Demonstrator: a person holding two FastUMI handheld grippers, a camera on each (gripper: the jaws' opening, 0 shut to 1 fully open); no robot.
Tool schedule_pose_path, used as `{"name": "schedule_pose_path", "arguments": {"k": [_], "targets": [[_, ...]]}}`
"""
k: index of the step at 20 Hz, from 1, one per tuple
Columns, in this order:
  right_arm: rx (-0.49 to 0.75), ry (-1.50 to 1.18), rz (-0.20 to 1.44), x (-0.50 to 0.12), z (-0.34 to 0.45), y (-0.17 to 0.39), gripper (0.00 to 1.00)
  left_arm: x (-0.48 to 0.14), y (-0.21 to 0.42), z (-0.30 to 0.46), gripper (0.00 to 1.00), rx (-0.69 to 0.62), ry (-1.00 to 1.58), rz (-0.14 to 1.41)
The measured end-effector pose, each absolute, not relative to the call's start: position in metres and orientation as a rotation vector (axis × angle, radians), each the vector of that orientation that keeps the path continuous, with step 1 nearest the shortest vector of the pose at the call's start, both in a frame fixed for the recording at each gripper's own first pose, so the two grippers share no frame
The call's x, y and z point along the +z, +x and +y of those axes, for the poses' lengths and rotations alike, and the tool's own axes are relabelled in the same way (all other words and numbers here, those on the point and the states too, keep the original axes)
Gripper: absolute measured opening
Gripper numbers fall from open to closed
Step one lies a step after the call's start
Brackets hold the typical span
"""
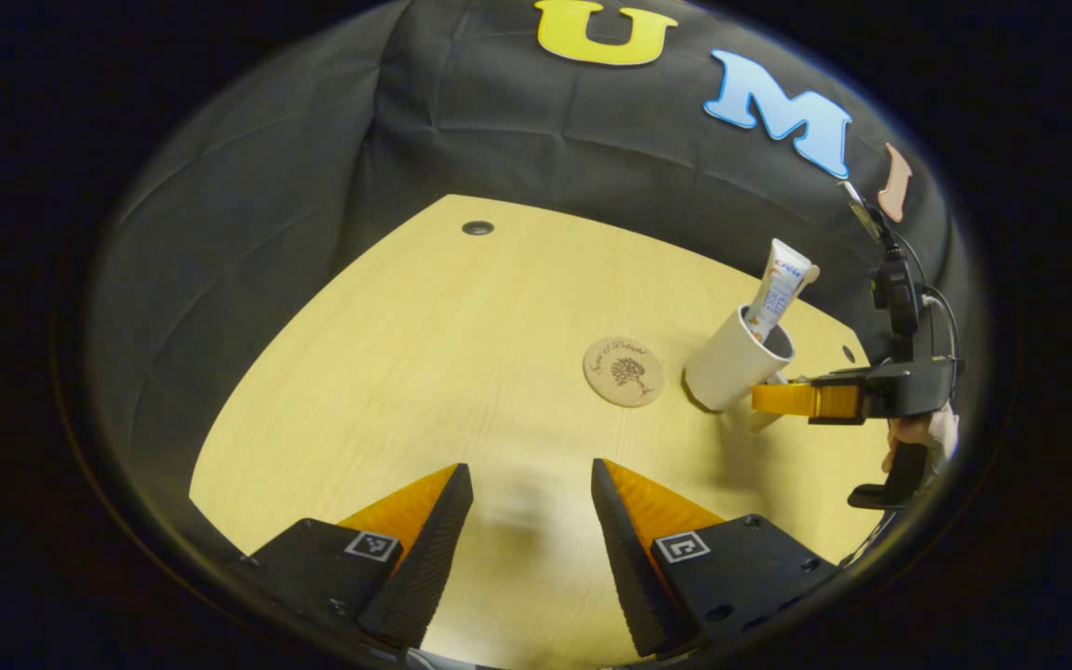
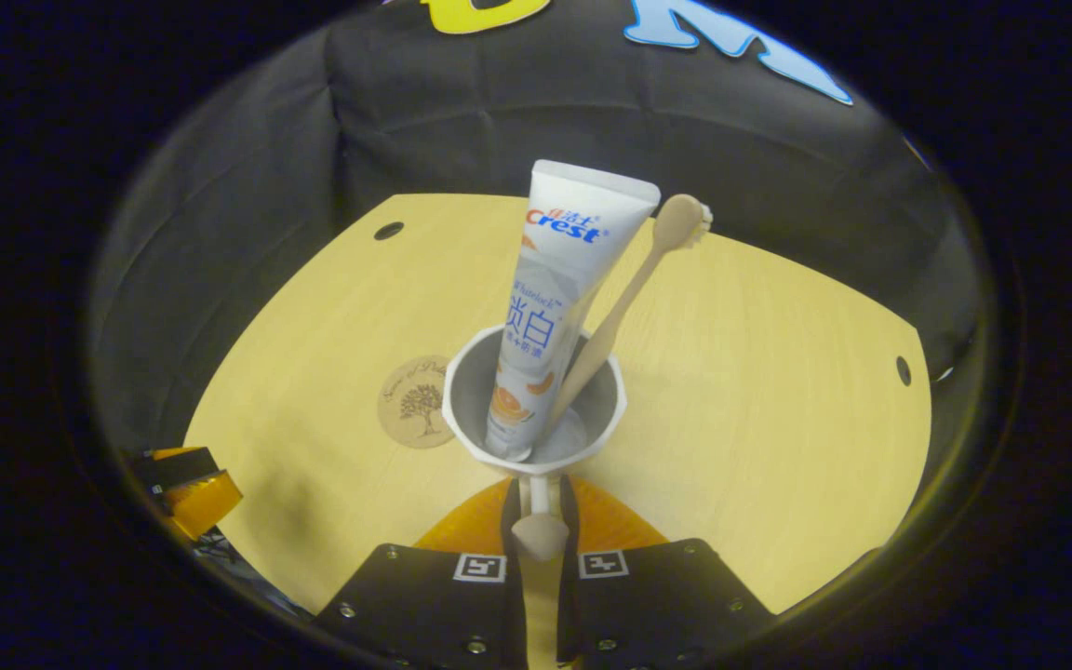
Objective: Put the toothbrush and toothpaste on the desktop into the cup, then pick up the cup and place it on the coaster on the desktop.
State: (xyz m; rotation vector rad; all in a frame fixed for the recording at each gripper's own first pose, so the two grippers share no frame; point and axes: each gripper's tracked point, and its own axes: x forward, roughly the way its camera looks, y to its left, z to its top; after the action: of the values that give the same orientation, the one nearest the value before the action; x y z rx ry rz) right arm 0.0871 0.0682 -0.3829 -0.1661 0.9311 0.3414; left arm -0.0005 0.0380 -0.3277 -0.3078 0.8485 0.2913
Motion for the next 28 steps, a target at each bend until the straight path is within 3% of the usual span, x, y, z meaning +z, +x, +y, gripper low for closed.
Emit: {"name": "schedule_pose_path", "arguments": {"k": [6, 16, 20, 21, 28], "targets": [[0.408, -0.174, 0.910, -0.380, 0.127, 0.095, 0.13, -0.327, -0.033, 0.008, 0.85, 0.338, -0.311, 0.856], [0.424, -0.272, 0.906, -0.396, 0.127, 0.111, 0.13, -0.312, -0.065, 0.009, 0.84, 0.446, -0.349, 0.853], [0.412, -0.262, 0.913, -0.400, 0.127, 0.111, 0.14, -0.314, -0.063, 0.010, 0.84, 0.447, -0.359, 0.852], [0.412, -0.253, 0.916, -0.400, 0.126, 0.111, 0.23, -0.314, -0.063, 0.009, 0.84, 0.443, -0.361, 0.850], [0.404, -0.207, 0.899, -0.384, 0.122, 0.106, 0.25, -0.309, -0.038, 0.002, 0.85, 0.377, -0.298, 0.834]]}}
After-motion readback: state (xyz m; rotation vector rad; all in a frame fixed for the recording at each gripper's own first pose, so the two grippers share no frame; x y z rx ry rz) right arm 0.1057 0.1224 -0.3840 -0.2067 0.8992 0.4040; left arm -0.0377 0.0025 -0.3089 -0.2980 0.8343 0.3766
